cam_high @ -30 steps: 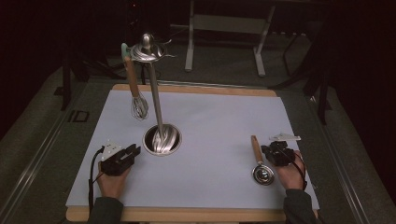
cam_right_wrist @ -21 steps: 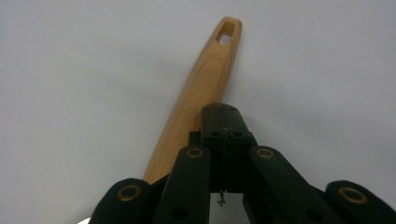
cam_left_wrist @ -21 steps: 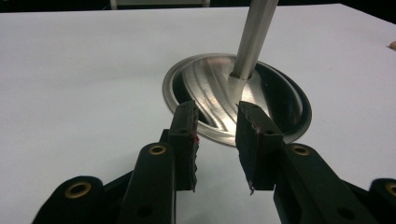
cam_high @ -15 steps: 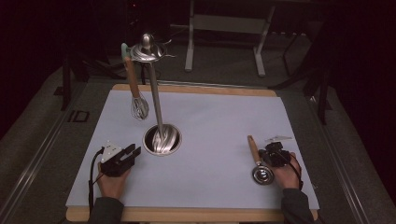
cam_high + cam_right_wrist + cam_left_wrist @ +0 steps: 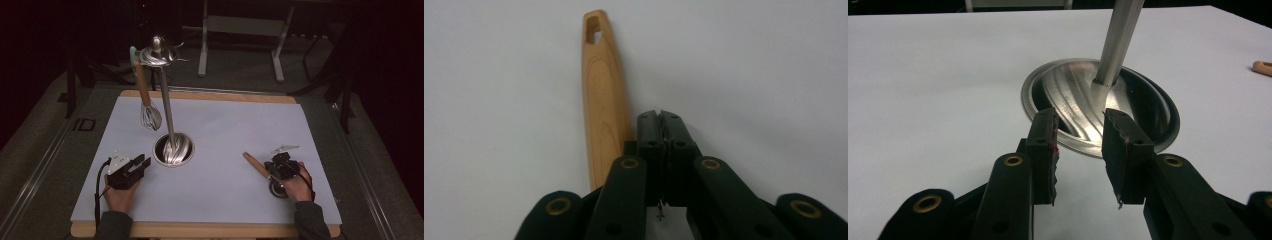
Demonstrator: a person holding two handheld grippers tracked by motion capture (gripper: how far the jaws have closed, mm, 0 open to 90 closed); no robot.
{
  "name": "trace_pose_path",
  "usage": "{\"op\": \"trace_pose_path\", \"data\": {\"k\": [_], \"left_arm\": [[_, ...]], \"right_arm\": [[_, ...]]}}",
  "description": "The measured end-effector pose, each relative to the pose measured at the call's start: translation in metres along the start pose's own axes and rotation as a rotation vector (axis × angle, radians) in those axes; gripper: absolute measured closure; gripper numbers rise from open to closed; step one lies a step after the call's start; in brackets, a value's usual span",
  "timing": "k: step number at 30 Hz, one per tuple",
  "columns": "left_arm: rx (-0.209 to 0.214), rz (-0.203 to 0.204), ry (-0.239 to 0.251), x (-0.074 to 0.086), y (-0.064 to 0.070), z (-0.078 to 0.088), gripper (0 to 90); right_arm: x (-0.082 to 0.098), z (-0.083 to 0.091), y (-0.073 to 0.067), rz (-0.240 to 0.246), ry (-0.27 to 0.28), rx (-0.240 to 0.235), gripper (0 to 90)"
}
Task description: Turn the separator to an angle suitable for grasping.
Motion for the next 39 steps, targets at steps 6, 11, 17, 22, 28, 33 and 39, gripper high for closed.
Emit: {"op": "trace_pose_path", "data": {"k": [6, 11, 17, 22, 28, 33, 39], "left_arm": [[-0.001, -0.003, -0.004, 0.000, 0.000, 0.000, 67.5], [-0.004, -0.005, -0.006, 0.000, 0.000, -0.001, 67.4], [-0.005, -0.005, -0.008, 0.000, 0.000, -0.001, 67.2], [-0.004, -0.003, -0.008, 0.000, 0.000, -0.001, 67.0], [-0.006, -0.004, -0.008, 0.000, 0.000, -0.001, 66.8], [-0.007, -0.004, -0.009, 0.000, 0.000, -0.001, 66.7], [-0.008, -0.005, -0.010, 0.001, 0.000, -0.001, 66.0]], "right_arm": [[-0.006, 0.012, -0.001, -0.016, 0.013, -0.023, 80.1], [-0.006, 0.024, -0.005, -0.016, -0.024, -0.095, 73.9], [0.004, 0.024, -0.008, -0.027, -0.096, -0.165, 70.2], [0.011, 0.021, -0.010, -0.051, -0.148, -0.208, 69.3], [0.013, 0.020, -0.016, -0.051, -0.201, -0.237, 67.9], [0.013, 0.017, -0.020, -0.041, -0.252, -0.250, 67.0], [0.015, 0.013, -0.024, -0.038, -0.331, -0.275, 65.9]]}}
Point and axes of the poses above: each handheld gripper's, and its own axes: z roughly backward along the jaws, x roughly out of its underside, y roughly to its right, the point moved 10 cm from there along -z, roughly forward along the jaws, and after that the axes turned 2 degrees about z, right-handed, at the moved point
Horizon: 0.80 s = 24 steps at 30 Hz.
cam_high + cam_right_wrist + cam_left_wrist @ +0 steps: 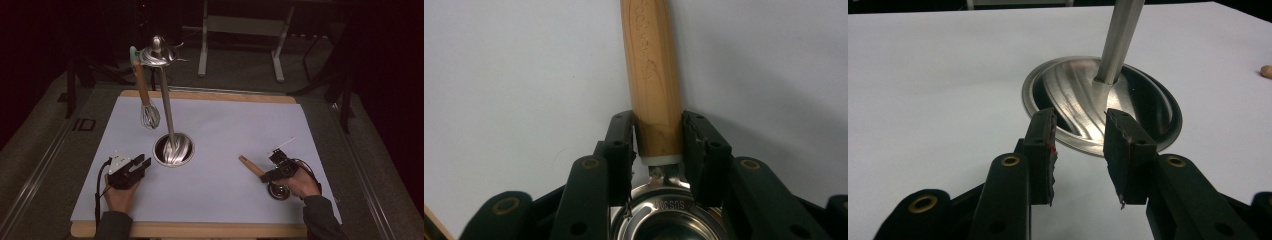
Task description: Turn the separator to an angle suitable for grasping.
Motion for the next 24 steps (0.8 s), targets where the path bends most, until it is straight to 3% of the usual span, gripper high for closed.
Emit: {"op": "trace_pose_path", "data": {"k": [7, 9, 15, 24], "left_arm": [[0.000, 0.001, 0.000, 0.000, 0.000, 0.000, 66.0], [0.000, -0.001, -0.001, 0.000, 0.000, 0.000, 65.9], [0.000, -0.001, -0.001, 0.000, 0.000, 0.000, 66.0], [0.000, 0.000, -0.001, 0.000, 0.000, 0.000, 66.0]], "right_arm": [[-0.002, -0.001, -0.002, 0.033, -0.065, 0.035, 68.5], [-0.005, 0.002, -0.005, 0.025, -0.043, 0.015, 70.7], [-0.009, 0.002, -0.007, 0.018, -0.008, 0.022, 70.8], [-0.022, 0.013, -0.013, 0.031, 0.117, -0.023, 70.9]]}}
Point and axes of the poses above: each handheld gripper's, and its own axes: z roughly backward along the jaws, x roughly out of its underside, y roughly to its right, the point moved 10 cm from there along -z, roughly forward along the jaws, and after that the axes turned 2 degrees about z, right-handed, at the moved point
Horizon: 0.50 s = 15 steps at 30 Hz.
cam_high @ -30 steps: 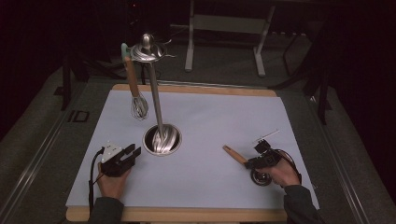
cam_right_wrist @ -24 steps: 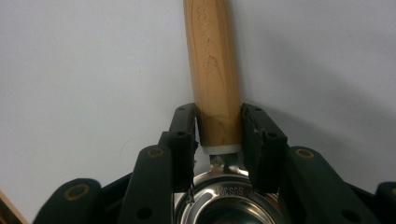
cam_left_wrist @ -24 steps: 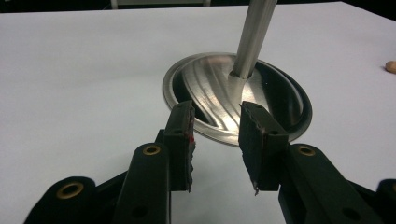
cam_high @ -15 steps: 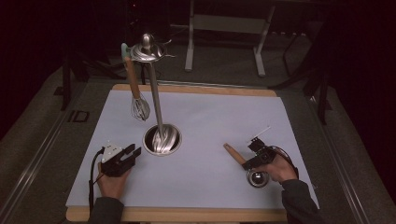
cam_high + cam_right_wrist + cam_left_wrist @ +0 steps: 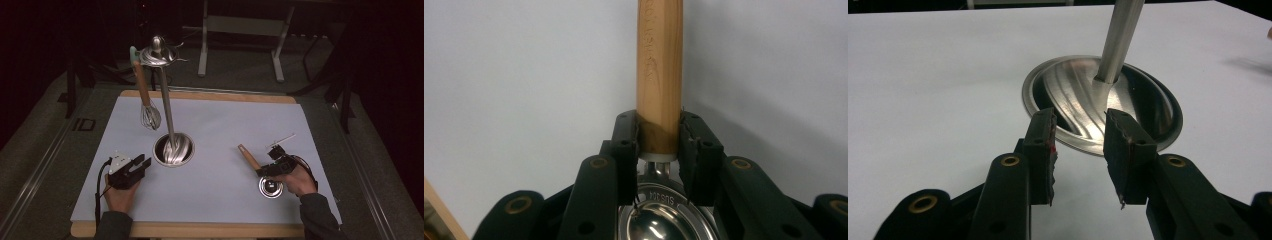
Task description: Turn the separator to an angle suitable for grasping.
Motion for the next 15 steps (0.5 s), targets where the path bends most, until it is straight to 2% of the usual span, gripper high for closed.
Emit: {"op": "trace_pose_path", "data": {"k": [8, 15], "left_arm": [[0.000, 0.000, -0.001, 0.000, 0.000, 0.000, 66.0], [0.000, -0.001, -0.002, 0.000, 0.000, 0.000, 66.0]], "right_arm": [[-0.015, 0.006, -0.011, 0.041, 0.082, -0.018, 70.9], [-0.025, 0.003, -0.024, 0.093, 0.100, -0.032, 70.9]]}}
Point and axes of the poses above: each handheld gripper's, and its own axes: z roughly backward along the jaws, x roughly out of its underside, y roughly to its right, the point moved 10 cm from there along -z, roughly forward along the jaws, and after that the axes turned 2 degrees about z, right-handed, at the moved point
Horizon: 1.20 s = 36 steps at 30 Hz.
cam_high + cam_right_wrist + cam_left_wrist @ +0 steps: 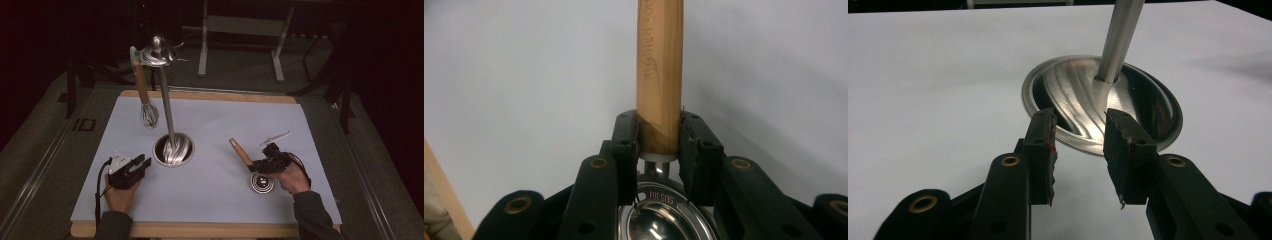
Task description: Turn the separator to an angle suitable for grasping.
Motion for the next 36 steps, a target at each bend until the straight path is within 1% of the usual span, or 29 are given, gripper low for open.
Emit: {"op": "trace_pose_path", "data": {"k": [1, 7, 17, 23, 27, 32, 36], "left_arm": [[0.000, 0.000, 0.000, 0.000, 0.000, 0.000, 66.0], [0.001, 0.002, 0.000, 0.000, 0.000, 0.000, 66.0], [0.001, 0.003, -0.008, 0.001, 0.000, 0.000, 66.0], [0.001, 0.002, -0.007, 0.001, 0.000, 0.000, 66.0], [0.001, 0.004, -0.006, 0.000, 0.000, -0.001, 65.9], [0.001, 0.004, -0.006, 0.000, 0.000, -0.001, 65.9], [0.001, 0.002, -0.007, 0.000, 0.000, -0.001, 65.9]], "right_arm": [[-0.002, 0.000, -0.002, 0.001, 0.007, 0.000, 70.9], [-0.014, 0.002, -0.009, 0.045, 0.058, 0.002, 70.8], [-0.032, 0.007, -0.017, 0.070, 0.151, 0.018, 70.9], [-0.038, 0.007, -0.021, 0.087, 0.182, 0.025, 70.8], [-0.040, 0.006, -0.023, 0.092, 0.192, 0.023, 70.8], [-0.045, 0.005, -0.028, 0.110, 0.213, 0.023, 70.8], [-0.050, 0.006, -0.033, 0.129, 0.240, 0.025, 70.8]]}}
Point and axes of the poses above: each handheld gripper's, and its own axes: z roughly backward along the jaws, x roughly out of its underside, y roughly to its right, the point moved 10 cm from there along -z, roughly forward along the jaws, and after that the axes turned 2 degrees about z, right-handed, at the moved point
